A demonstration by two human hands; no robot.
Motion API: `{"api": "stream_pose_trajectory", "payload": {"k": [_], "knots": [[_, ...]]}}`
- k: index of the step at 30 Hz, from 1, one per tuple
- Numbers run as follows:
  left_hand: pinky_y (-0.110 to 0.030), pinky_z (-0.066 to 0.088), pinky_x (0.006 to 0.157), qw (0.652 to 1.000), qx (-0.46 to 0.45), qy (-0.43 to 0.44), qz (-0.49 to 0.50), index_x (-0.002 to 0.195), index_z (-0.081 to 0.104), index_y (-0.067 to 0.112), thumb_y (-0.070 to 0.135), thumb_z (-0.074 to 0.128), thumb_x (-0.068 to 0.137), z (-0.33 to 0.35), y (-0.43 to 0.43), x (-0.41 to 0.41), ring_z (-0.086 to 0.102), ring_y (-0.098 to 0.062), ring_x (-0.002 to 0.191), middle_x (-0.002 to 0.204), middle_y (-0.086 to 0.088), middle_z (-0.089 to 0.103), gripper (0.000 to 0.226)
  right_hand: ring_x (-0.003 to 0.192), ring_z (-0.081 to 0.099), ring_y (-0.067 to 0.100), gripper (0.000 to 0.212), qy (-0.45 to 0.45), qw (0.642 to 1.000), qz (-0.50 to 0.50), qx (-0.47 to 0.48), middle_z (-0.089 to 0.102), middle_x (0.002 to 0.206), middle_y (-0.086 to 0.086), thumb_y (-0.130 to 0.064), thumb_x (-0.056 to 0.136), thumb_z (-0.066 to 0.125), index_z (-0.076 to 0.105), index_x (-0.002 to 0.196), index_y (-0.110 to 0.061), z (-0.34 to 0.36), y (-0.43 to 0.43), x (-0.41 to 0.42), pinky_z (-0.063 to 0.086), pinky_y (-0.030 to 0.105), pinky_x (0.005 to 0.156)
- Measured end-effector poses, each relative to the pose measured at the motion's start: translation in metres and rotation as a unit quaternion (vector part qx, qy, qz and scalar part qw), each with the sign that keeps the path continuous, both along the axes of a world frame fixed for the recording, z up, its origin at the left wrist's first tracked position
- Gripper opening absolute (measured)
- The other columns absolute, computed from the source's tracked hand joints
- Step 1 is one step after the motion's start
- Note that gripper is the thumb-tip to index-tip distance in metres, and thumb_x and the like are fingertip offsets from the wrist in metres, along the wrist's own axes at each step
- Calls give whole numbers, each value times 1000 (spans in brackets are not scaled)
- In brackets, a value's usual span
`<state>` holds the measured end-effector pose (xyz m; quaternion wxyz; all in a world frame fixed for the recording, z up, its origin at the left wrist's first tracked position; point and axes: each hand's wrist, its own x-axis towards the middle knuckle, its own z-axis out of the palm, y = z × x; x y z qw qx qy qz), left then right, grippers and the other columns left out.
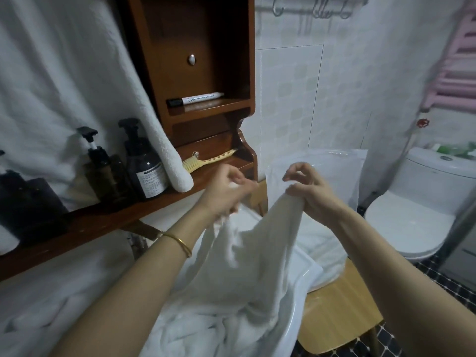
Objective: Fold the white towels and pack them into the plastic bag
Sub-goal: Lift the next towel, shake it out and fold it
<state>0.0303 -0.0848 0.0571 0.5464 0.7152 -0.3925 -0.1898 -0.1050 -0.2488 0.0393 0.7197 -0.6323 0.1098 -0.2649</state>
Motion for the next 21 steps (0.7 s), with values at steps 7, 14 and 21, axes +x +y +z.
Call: {"api": "stream_pose_trajectory", "payload": {"k": [7,14,21], "knots": [[-24,41,47,991,66,-114,-21,91,63,10,26,55,94,-3,-22,-19,56,-16,46,75,3,60,18,67,56,10,28,-39,996,-9,-81,57,86,2,6,81,66,52,82,-19,16,2,9,47,20,58],[-13,26,34,994,-54,-68,60,76,39,21,24,36,100,40,-30,-8,70,-22,58,72,-4,48,25,55,39,9,21,162,942,-73,-283,43,62,-2,3,81,50,46,67,-12,-35,16,23,32,29,55],[-25,35,44,973,-163,-51,152,82,42,23,20,45,82,82,-18,6,46,-11,49,67,4,45,5,64,37,14,22,144,970,-159,-114,39,67,-2,-20,96,46,44,74,-15,-48,22,41,33,29,64]]}}
